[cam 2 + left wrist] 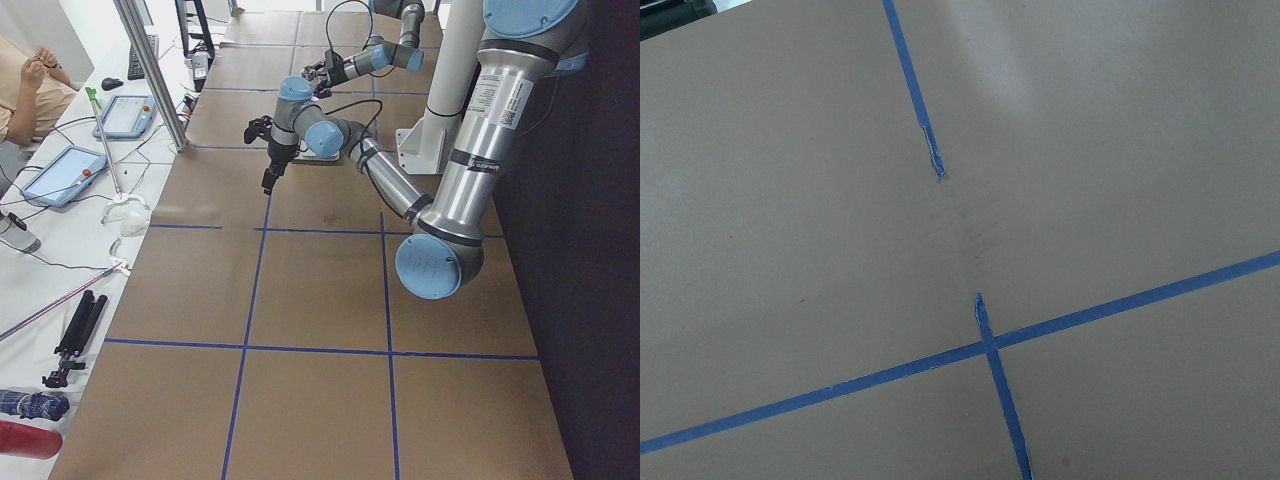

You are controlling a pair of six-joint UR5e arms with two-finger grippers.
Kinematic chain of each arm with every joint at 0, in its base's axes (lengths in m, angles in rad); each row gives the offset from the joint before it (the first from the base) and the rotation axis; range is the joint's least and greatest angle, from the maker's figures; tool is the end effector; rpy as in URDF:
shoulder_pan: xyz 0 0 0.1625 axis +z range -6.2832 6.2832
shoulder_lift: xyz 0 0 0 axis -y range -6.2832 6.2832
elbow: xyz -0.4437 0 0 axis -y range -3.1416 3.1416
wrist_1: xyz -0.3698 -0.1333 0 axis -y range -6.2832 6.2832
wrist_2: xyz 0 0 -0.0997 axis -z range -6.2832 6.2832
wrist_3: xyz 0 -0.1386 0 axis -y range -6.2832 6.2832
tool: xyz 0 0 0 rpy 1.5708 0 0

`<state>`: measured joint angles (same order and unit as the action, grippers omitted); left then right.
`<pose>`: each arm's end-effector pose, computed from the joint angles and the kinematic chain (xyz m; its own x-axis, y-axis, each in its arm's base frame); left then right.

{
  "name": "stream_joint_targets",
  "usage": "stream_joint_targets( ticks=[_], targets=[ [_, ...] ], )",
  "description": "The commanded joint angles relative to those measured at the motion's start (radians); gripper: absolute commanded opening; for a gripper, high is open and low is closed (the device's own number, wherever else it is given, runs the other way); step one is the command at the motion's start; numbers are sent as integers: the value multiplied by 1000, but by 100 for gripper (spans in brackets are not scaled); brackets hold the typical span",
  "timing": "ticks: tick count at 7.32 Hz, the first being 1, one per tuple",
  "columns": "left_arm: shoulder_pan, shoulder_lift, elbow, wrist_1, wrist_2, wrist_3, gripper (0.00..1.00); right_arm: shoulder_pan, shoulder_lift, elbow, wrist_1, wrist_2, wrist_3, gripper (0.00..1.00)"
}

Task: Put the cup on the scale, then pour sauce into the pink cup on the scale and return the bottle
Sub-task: 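Carry the bottle with the right gripper toward the pink cup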

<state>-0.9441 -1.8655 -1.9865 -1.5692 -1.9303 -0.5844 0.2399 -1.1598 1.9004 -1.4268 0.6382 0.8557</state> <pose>0.2654 -0.5107 0.3795 0.7660 0.2733 -0.5819 -0.0271 0.9180 0.3956 -0.5026 -0.3748 0.2949 0.9533 -0.1690 0.2505 -0.1591 0.4242 0.8915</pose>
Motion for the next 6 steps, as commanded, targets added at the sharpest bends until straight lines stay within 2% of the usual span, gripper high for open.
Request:
stream_joint_targets(
  ticks=[1,2,3,5,6],
  targets=[
    [1,0,0,0,1,0,99,-31,2,3,-115,-20,-110,0],
    [1,-1,0,0,1,0,99,-40,15,6,-206,-49,-162,0],
    [1,0,0,0,1,0,99,-62,14,-3,-227,-57,-170,0],
    [1,0,0,0,2,0,99,-79,49,-14,-367,-122,-277,0],
    [1,0,0,0,2,0,99,-80,63,-26,-376,-124,-290,0]
  ],
)
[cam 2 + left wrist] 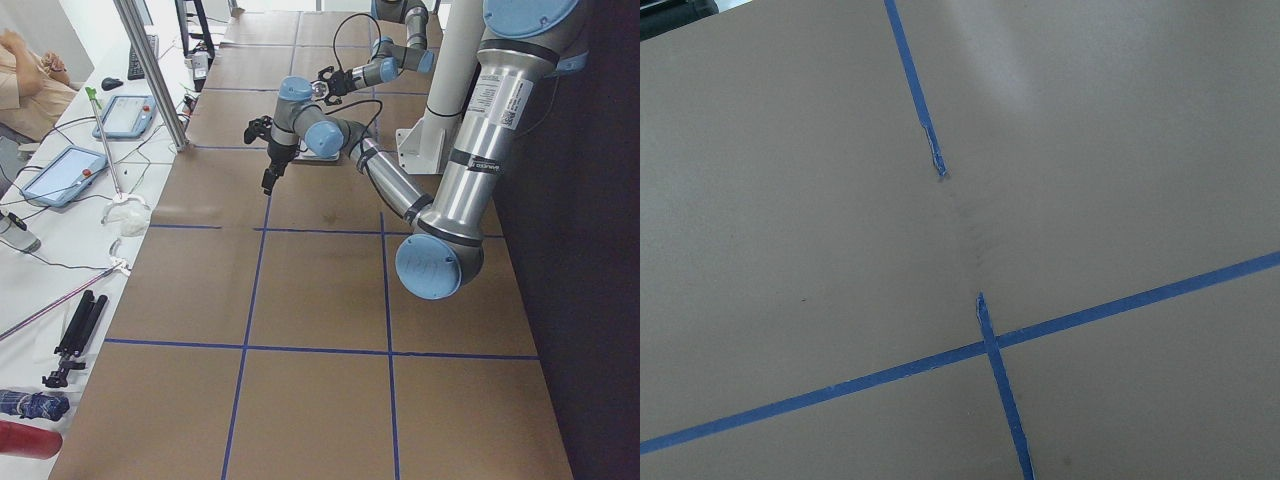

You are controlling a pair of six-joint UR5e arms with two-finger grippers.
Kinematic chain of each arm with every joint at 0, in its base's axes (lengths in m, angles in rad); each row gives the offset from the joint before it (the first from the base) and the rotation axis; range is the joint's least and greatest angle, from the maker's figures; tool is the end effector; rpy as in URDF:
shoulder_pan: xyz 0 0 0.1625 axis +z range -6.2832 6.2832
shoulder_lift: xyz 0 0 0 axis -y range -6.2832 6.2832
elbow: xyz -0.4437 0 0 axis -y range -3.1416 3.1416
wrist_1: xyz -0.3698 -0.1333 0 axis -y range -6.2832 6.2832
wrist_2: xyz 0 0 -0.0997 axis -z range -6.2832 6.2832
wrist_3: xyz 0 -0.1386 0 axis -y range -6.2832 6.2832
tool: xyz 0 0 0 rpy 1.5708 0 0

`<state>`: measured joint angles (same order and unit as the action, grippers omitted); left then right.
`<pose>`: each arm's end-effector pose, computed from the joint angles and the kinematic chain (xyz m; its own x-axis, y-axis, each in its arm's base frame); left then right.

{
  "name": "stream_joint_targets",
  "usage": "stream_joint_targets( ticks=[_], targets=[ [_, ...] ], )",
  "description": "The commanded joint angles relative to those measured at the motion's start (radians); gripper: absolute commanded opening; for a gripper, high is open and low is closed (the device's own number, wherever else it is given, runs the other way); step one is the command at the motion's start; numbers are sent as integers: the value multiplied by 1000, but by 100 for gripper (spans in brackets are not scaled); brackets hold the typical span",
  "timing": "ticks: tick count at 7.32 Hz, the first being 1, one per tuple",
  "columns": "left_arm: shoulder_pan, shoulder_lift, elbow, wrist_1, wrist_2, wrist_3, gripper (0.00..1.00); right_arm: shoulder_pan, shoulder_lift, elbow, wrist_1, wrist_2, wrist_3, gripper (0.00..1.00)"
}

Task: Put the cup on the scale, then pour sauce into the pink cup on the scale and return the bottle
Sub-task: 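Carry the bottle with the right gripper toward the pink cup, then tilt the bottle spout over the pink cup with the right gripper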

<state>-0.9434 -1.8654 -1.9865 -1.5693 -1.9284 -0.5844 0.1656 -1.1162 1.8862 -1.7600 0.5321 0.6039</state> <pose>0.2656 -0.5107 0.3796 0.7668 0.2734 -0.5807 -0.0271 0.9177 0.3963 -0.5326 -0.3453 0.3078 0.9210 -0.2695 -0.2814 0.3664 0.3533 0.8608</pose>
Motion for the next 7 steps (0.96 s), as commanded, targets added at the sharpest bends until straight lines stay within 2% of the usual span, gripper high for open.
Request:
stream_joint_targets(
  ticks=[1,3,5,7],
  targets=[
    [-2,0,0,0,-1,0,99,-5,24,-41,-42,-27,-96,0],
    [-2,2,-2,0,-1,-5,99,17,32,-47,-41,-50,-218,0],
    [5,-1,-6,-2,-1,-61,99,44,50,-62,-39,-50,-257,0],
    [8,-1,-8,-2,-4,-64,99,45,93,-143,-39,-98,-273,0]
  ],
)
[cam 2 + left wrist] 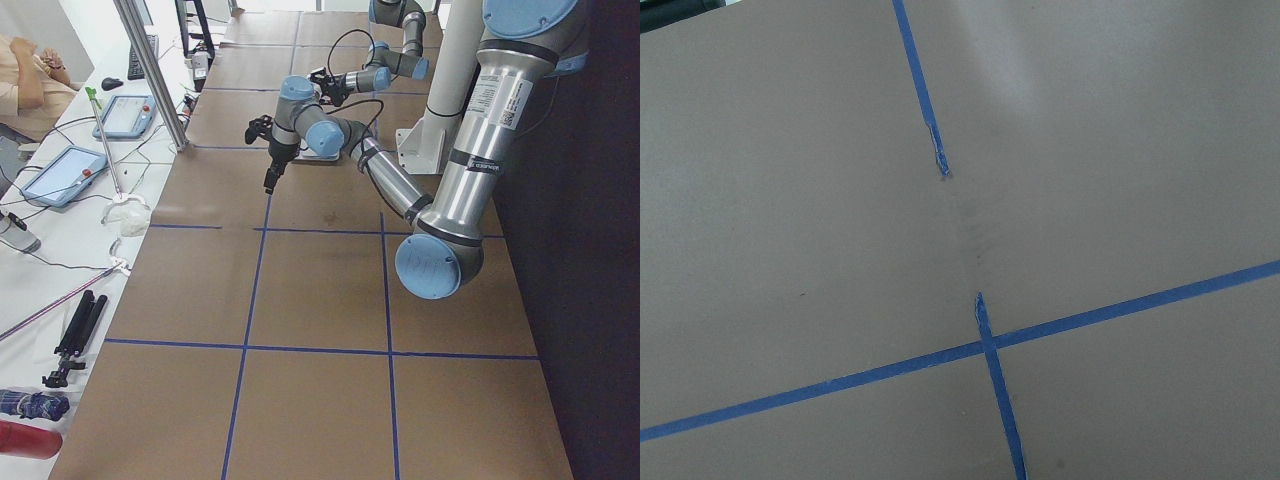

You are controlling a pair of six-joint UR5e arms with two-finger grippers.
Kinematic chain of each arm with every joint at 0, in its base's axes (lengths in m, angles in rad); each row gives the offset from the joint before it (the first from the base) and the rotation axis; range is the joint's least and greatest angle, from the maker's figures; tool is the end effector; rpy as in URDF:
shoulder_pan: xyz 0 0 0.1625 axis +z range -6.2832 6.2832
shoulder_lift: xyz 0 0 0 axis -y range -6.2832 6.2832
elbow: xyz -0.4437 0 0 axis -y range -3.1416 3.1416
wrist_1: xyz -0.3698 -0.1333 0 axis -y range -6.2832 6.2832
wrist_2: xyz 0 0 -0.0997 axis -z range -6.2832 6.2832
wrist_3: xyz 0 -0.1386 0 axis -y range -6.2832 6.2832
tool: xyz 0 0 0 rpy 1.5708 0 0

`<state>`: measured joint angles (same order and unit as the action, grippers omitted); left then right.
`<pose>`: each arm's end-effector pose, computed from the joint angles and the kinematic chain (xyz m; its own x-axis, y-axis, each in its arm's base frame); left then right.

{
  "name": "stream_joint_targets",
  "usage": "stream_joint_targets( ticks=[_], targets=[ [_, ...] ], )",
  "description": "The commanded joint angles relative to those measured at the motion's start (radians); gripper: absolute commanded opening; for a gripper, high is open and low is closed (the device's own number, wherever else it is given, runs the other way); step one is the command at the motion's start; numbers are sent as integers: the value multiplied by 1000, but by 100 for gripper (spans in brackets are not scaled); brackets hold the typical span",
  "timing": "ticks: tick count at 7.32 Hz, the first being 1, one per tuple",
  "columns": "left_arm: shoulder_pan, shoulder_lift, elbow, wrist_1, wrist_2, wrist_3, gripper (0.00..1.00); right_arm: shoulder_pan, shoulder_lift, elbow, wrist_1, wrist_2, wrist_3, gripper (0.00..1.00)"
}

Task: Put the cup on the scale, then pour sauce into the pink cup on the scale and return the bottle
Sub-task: 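Tilt the bottle spout over the pink cup with the right gripper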

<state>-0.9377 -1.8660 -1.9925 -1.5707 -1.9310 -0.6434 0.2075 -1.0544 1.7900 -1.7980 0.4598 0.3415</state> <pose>0.2681 -0.5081 0.3763 0.7616 0.2277 -0.6067 0.0136 0.9304 0.3662 -0.5441 -0.3777 0.3054 0.7746 -0.2642 -0.5746 0.6319 0.2849 0.7208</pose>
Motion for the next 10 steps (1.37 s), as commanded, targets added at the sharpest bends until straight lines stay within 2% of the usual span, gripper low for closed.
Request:
stream_joint_targets(
  ticks=[1,6,10],
  targets=[
    [2,-1,0,0,0,-4,99,0,40,-82,-3,-45,-10,0],
    [3,-1,0,0,-3,-5,99,-5,28,-101,-3,-157,-180,0],
    [5,-1,0,0,-5,-7,99,3,24,-90,-3,-201,-289,0]
  ],
)
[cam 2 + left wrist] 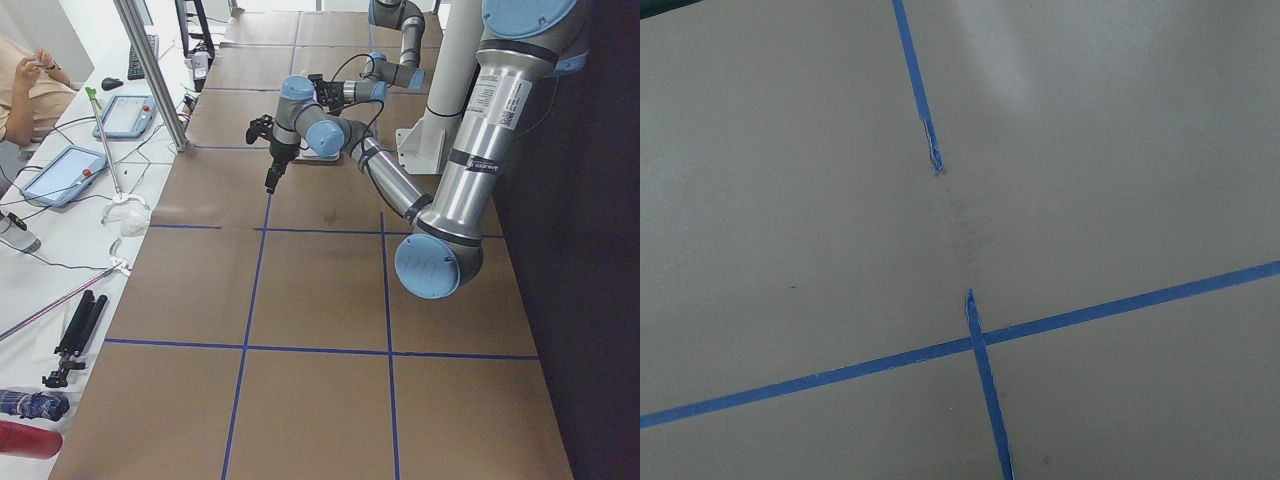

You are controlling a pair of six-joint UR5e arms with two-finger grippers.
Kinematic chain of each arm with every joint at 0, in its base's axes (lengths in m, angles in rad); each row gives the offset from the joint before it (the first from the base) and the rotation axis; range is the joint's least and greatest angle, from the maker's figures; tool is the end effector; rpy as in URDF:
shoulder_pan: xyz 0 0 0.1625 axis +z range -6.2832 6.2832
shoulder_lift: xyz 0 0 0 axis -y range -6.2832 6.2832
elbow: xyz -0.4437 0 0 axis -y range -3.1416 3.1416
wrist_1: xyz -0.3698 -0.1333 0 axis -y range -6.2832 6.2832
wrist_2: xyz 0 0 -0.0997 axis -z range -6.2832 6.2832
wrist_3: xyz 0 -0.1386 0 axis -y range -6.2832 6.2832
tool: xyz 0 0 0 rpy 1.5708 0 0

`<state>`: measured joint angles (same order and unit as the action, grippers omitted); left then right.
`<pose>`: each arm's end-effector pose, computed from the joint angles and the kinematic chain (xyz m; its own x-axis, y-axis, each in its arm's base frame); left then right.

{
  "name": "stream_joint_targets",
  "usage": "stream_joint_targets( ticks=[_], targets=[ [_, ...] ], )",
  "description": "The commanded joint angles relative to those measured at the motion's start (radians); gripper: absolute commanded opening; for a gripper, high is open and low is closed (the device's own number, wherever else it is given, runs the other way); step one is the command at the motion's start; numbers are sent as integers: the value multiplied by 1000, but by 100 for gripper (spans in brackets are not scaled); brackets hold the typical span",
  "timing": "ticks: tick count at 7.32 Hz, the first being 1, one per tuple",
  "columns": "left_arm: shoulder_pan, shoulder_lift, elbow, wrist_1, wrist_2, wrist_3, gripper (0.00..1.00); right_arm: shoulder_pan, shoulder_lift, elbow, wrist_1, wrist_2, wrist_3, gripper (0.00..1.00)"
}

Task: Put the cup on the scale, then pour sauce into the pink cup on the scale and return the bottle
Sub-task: 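Tilt the bottle spout over the pink cup with the right gripper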

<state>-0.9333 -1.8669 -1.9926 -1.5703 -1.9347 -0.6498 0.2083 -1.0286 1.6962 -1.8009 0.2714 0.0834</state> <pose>0.2708 -0.5066 0.3757 0.7584 0.2262 -0.6113 0.0130 0.9324 0.3612 -0.5567 -0.3904 0.3050 0.5270 -0.1617 -0.8343 0.8453 0.2015 0.4949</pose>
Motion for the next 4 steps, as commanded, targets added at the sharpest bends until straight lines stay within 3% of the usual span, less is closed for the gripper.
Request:
stream_joint_targets(
  ticks=[1,4],
  targets=[
    [1,0,0,1,-1,-1,99,3,-2,10,0,-21,-53,0],
    [1,0,0,1,-3,-1,99,3,-47,88,0,-32,-158,0]
  ],
)
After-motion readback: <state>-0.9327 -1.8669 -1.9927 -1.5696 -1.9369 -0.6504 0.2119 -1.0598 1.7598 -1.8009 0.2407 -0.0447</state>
